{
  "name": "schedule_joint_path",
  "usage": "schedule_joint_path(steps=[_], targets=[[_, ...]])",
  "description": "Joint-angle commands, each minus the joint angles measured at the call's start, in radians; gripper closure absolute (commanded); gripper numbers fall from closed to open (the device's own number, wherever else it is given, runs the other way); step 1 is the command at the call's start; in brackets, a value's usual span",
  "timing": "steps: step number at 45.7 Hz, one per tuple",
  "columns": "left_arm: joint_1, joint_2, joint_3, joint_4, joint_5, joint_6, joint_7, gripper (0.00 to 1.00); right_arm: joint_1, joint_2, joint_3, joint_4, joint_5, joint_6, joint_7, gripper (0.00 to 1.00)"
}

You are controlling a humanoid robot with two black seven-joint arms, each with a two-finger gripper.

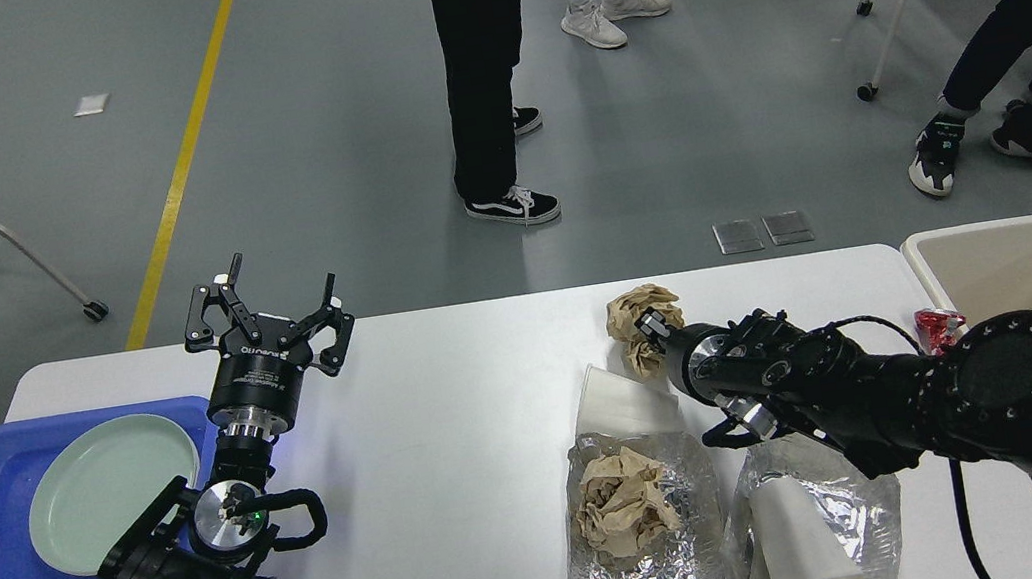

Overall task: Tidy desktop
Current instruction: 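Grasp the crumpled brown paper with the right gripper, then carry the crumpled paper over the white bin and release it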

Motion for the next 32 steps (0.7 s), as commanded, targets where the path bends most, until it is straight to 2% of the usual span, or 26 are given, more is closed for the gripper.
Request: schedule_joint_path(steps=[1, 5, 10, 15, 20, 23, 26, 32], targets=[[0.0, 0.0, 0.0, 0.0, 0.0, 0.001, 0.0, 0.04, 0.102, -0.126, -0.066, 0.175, -0.054, 0.013, 0.003, 1.0], [0.0, 0.0, 0.0, 0.0, 0.0, 0.001, 0.0, 0.04, 0.296, -0.266, -0.163, 0.359, -0.182, 0.066, 0.005, 1.0], [0.0, 0.0, 0.0, 0.0, 0.0, -0.001, 0.0, 0.04, 0.511, -0.419, -0.172, 0.43, -0.282, 0.218, 0.012, 1.0], [0.0, 0.0, 0.0, 0.0, 0.0, -0.001, 0.0, 0.04, 0.732, -0.516, -0.174, 0.467, -0.317, 0.5, 0.043, 1.0], [0.0, 0.0, 0.0, 0.0, 0.0, 0.001, 0.0, 0.04, 0.951, -0.588, -0.178, 0.536, -0.322, 0.851, 0.045, 1.0], [0.0, 0.0, 0.0, 0.0, 0.0, -0.001, 0.0, 0.04, 1.057, -0.599, -0.18, 0.605, -0.322, 0.99, 0.045, 1.0], [0.0, 0.0, 0.0, 0.0, 0.0, -0.001, 0.0, 0.04, 1.145, -0.608, -0.191, 0.723, -0.323, 1.045, 0.043, 1.0], [0.0, 0.0, 0.0, 0.0, 0.0, 0.001, 0.0, 0.04, 1.3, -0.585, -0.25, 0.958, -0.371, 1.042, 0.029, 1.0]])
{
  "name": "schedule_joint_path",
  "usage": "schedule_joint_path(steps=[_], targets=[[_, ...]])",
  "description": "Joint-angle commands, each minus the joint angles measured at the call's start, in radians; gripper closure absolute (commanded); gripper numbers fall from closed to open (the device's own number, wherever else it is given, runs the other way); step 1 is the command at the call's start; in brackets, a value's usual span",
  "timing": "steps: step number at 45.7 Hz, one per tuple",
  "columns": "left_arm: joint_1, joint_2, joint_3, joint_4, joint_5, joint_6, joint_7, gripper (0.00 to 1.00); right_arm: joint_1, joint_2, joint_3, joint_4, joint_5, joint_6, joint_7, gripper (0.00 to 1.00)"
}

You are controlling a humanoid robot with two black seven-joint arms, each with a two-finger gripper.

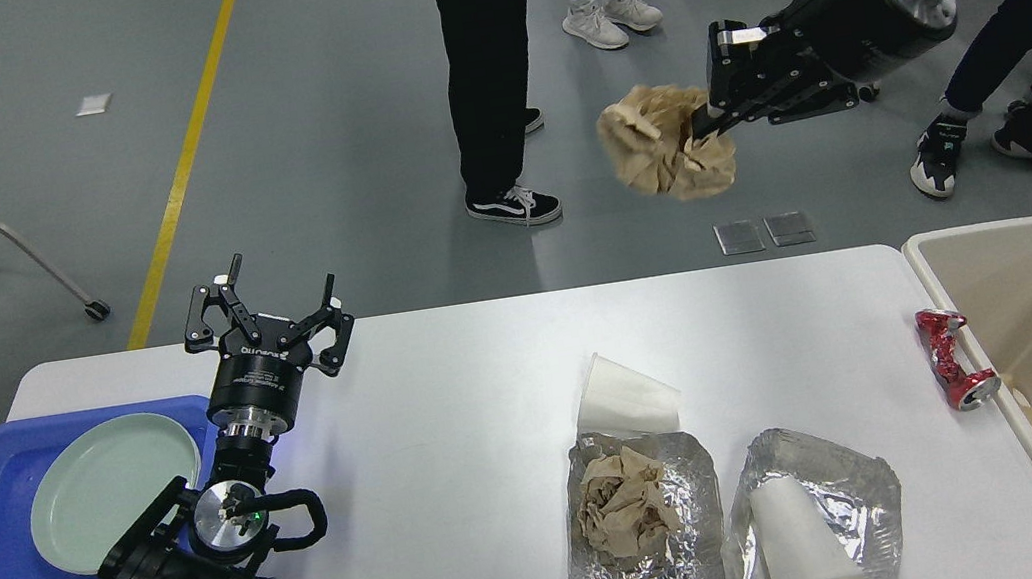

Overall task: Tidy desktop
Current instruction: 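Carry the crumpled paper over the white bin and release it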

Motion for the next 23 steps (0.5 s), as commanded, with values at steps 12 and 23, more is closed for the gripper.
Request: schedule_joint_path(steps=[12, 23], targets=[[-0.002, 0.0, 0.0, 0.0, 0.0, 0.0, 0.0, 0.04, 0.049, 0.045, -0.22, 0.192, -0.076, -0.177, -0.018, 1.0], [0.0, 0.0, 0.0, 0.0, 0.0, -0.001, 0.0, 0.04, -0.403, -0.071, -0.392, -0.225, -0.079, -0.419, -0.016, 1.0]])
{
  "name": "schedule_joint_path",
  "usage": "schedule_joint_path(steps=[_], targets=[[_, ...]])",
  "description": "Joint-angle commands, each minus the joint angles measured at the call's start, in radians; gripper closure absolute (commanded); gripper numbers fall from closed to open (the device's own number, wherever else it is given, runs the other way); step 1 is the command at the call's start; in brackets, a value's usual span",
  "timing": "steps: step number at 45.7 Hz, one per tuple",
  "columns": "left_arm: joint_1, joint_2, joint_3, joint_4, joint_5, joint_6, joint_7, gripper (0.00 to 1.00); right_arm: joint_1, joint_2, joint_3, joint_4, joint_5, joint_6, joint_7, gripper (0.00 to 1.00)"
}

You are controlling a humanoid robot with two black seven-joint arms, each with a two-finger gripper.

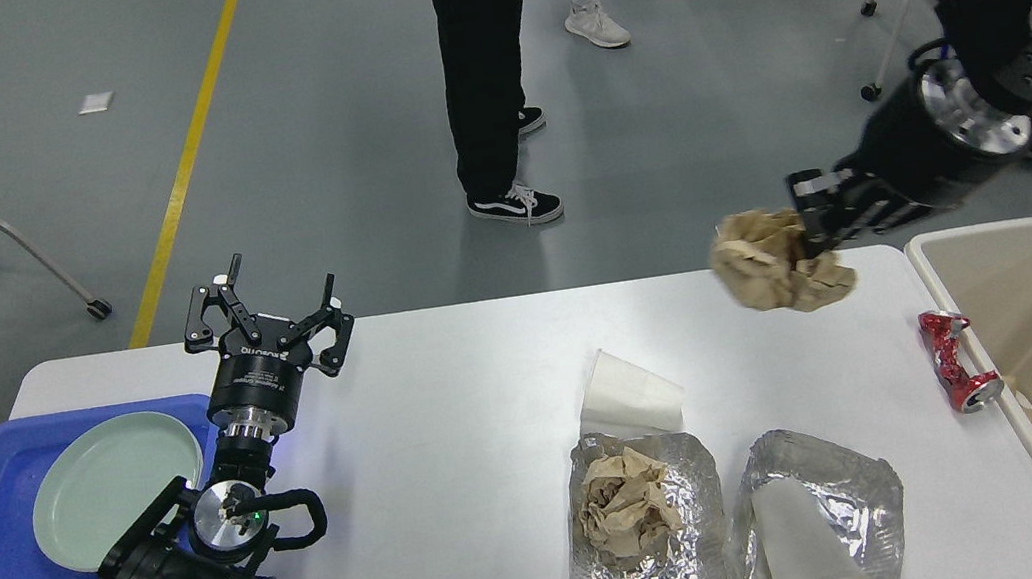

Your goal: Tidy desktop

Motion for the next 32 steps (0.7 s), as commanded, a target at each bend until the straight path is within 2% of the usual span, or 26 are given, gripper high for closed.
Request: schedule_joint_path(steps=[1, 10, 17, 18, 19, 20, 21, 22, 23, 32], targets=[[0.0, 0.0, 0.0, 0.0, 0.0, 0.0, 0.0, 0.04, -0.291, -0.077, -0.026, -0.269, -0.001, -0.14, 0.001, 1.0], [0.0, 0.0, 0.0, 0.0, 0.0, -0.001, 0.0, 0.04, -0.892, -0.068, 0.07, -0.827, 0.016, -0.382, 0.008, 1.0], [0.0, 0.0, 0.0, 0.0, 0.0, 0.0, 0.0, 0.04, -1.285, 0.044, 0.208, -1.147, 0.082, -0.502, 0.007, 1.0], [0.0, 0.0, 0.0, 0.0, 0.0, 0.0, 0.0, 0.04, -1.312, 0.061, 0.217, -1.18, 0.099, -0.508, 0.007, 0.96], [0.0, 0.0, 0.0, 0.0, 0.0, 0.0, 0.0, 0.04, -1.333, 0.073, 0.222, -1.207, 0.117, -0.505, 0.007, 0.62], [0.0, 0.0, 0.0, 0.0, 0.0, 0.0, 0.0, 0.04, -1.352, 0.085, 0.228, -1.23, 0.139, -0.513, 0.007, 0.07], [-0.001, 0.0, 0.0, 0.0, 0.0, -0.001, 0.0, 0.04, -1.364, 0.096, 0.225, -1.244, 0.157, -0.507, 0.004, 0.0], [0.0, 0.0, 0.0, 0.0, 0.0, -0.001, 0.0, 0.04, -1.376, 0.107, 0.222, -1.248, 0.174, -0.511, 0.007, 0.04], [0.0, 0.0, 0.0, 0.0, 0.0, -0.001, 0.0, 0.04, -1.385, 0.116, 0.219, -1.251, 0.188, -0.513, 0.005, 0.0], [0.0, 0.0, 0.0, 0.0, 0.0, 0.0, 0.0, 0.04, -1.392, 0.155, 0.23, -1.259, 0.213, -0.513, 0.004, 0.0]])
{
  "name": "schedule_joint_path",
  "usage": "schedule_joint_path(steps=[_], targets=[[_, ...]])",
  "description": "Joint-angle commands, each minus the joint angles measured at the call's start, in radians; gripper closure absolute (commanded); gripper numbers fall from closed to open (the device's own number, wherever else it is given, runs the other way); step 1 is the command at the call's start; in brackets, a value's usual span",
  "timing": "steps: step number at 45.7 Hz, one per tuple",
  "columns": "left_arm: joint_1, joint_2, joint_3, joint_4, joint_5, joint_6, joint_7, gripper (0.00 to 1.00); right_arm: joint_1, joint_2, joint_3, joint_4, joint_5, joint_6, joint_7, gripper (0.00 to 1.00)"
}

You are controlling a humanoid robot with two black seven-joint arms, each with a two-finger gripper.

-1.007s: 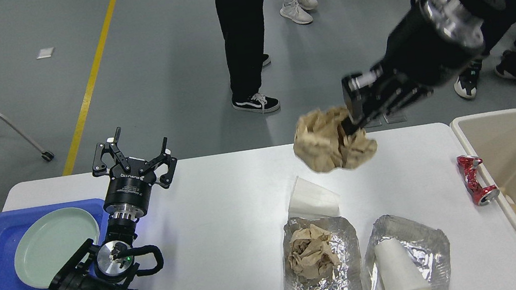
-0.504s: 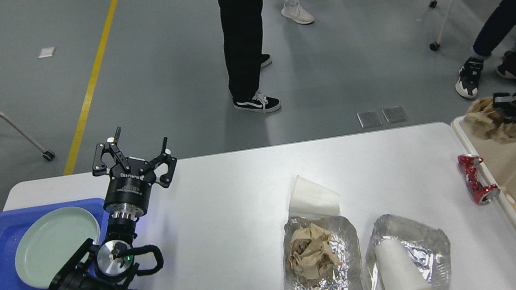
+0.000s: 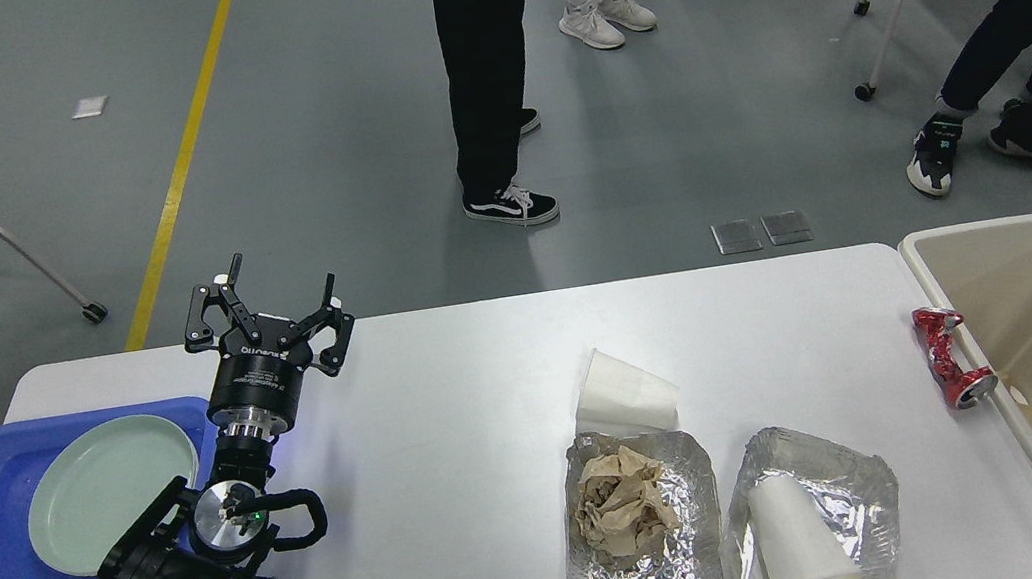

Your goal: Tidy desktop

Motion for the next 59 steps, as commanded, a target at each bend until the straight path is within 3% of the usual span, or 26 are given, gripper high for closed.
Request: schedule_joint_path(steps=[1, 15, 24, 29, 38, 47, 53, 59], targets=[[0.0, 0.0, 0.0, 0.0, 0.0, -0.001, 0.0, 0.04, 0.01, 0.027, 0.005, -0.005, 0.007, -0.001, 0.0, 0.0], [0.0, 0.0, 0.0, 0.0, 0.0, 0.001, 0.0, 0.04, 0.239, 0.05, 0.008, 0.003, 0.009, 0.021, 0.001, 0.0], [0.0, 0.0, 0.0, 0.0, 0.0, -0.001, 0.0, 0.04, 0.466, 0.085, 0.01, 0.076, 0.007, 0.148, 0.007, 0.0], [0.0, 0.0, 0.0, 0.0, 0.0, -0.001, 0.0, 0.04, 0.703, 0.047, -0.009, 0.321, 0.004, 0.22, 0.009, 0.0], [0.0, 0.0, 0.0, 0.0, 0.0, -0.001, 0.0, 0.04, 1.134, -0.05, -0.053, 0.944, -0.03, 0.237, 0.007, 0.0], [-0.001, 0.0, 0.0, 0.0, 0.0, 0.001, 0.0, 0.04, 1.363, -0.065, -0.076, 1.434, -0.091, 0.239, 0.001, 0.0], [0.0, 0.0, 0.0, 0.0, 0.0, -0.001, 0.0, 0.04, 1.438, -0.054, -0.072, 1.633, -0.103, 0.257, 0.001, 0.0], [-0.001, 0.0, 0.0, 0.0, 0.0, 0.001, 0.0, 0.04, 1.408, -0.067, -0.085, 1.622, -0.102, 0.263, 0.0, 0.0]])
